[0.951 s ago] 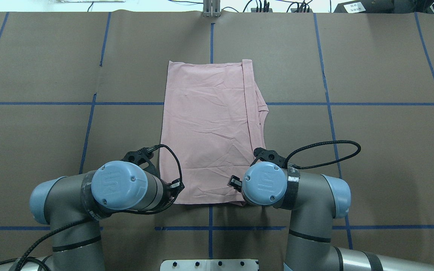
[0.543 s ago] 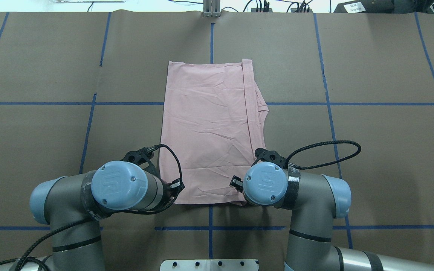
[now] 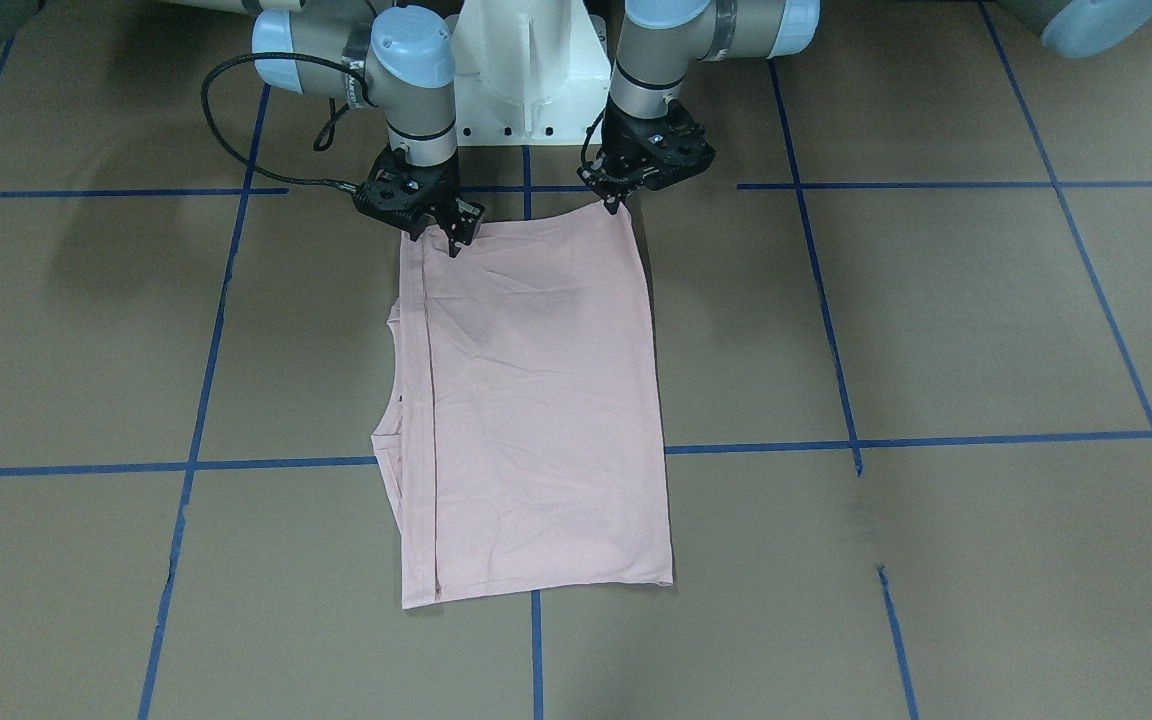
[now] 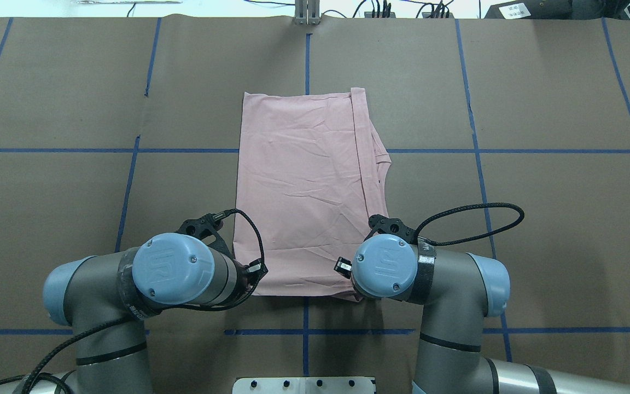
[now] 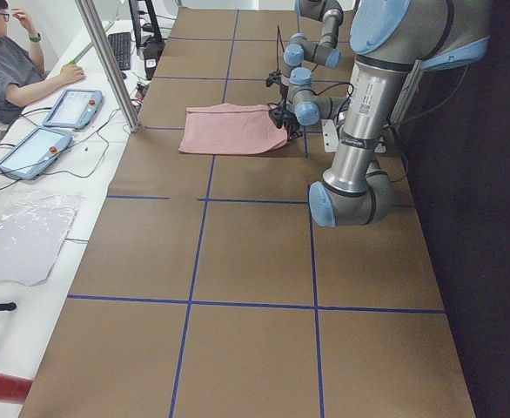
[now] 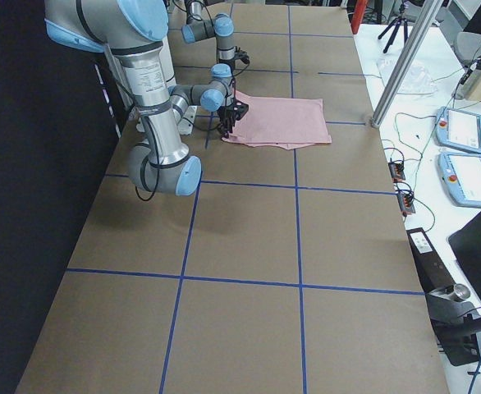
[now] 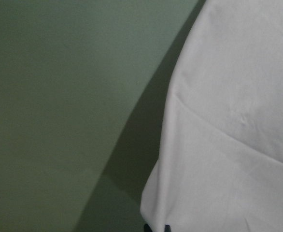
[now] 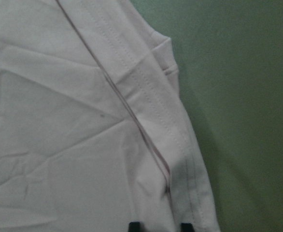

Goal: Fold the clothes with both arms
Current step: 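Grasp both near corners of the shirt with the left and right grippers, then lift the near edge with both grippers and fold it away from the robot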

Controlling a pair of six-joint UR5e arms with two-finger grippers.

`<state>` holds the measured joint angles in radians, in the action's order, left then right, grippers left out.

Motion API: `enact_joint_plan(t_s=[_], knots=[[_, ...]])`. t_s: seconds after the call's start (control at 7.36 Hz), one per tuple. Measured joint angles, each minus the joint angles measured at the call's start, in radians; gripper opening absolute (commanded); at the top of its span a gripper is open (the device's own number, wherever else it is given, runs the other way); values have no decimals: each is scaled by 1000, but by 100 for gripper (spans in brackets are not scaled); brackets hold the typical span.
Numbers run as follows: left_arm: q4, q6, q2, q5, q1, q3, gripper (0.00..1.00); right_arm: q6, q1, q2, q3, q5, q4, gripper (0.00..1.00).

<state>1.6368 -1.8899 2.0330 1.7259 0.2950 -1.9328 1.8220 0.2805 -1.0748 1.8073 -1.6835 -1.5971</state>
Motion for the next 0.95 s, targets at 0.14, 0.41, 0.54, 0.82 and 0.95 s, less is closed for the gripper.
enact_joint_plan(t_s=[0.14,0.41,0.54,0.82,0.95], knots=[[0,0,0,0,0,0,0,0,0,2,1,0,0,0],[0,0,1,0,1,0,0,0,5,3,7,4,5,0],[1,0,1,0,1,-9,0,1,9,2,20,6,8,0],[0,0,-9,-1,-9,-50,0,0,18,-11,81,7,9,0],[-5,-3,-12,-2,-28,-66,0,0,18,-24,111,4,8,0]])
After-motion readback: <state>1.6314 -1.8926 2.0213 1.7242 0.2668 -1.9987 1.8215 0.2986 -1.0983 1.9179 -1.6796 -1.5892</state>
